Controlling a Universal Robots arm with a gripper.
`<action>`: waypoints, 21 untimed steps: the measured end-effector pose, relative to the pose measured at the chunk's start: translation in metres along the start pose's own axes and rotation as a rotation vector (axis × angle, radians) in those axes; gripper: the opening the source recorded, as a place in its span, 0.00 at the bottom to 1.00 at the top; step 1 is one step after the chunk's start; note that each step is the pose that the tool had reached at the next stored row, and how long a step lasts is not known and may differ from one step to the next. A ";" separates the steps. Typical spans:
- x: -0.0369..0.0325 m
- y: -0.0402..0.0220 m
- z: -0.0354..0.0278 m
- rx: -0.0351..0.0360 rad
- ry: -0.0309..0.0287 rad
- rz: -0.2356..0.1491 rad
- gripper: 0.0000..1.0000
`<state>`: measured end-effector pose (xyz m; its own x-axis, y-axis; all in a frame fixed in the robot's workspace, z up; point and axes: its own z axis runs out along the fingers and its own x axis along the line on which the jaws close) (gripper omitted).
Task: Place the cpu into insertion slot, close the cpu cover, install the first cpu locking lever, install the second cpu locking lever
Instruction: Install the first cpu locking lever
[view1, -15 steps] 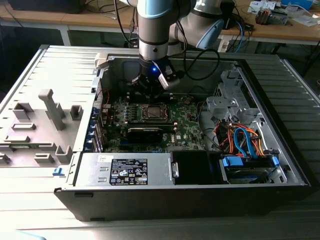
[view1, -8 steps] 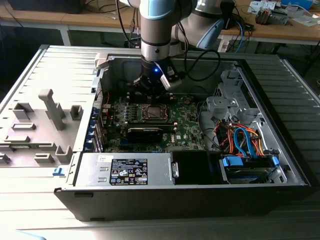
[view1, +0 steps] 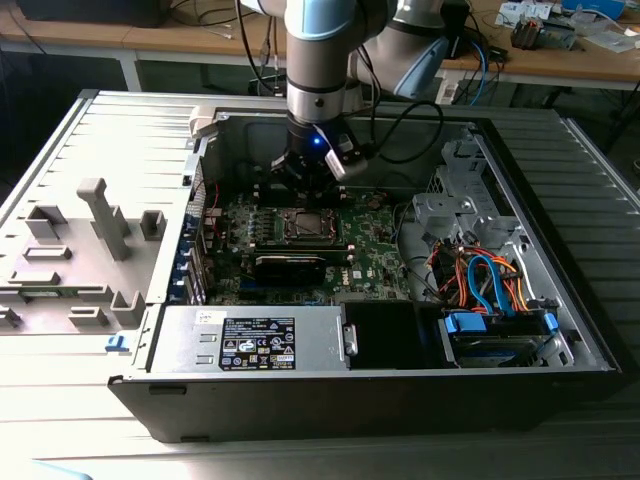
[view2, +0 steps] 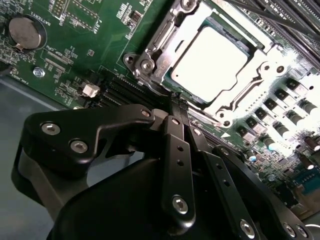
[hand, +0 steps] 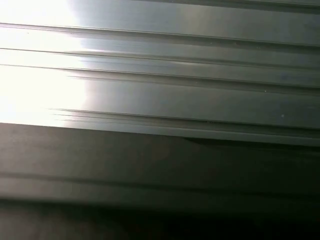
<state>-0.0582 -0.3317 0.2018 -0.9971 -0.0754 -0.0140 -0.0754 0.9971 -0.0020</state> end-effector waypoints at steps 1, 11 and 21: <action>-0.0027 -0.0002 0.0001 0.0000 0.0000 -0.001 0.11; -0.0060 -0.0002 -0.0094 -0.0012 0.0000 -0.002 0.11; -0.0059 -0.0002 -0.0034 -0.0015 0.0008 -0.009 0.11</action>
<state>-0.0523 -0.3315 0.2053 -0.9963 -0.0846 -0.0131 -0.0846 0.9964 -0.0006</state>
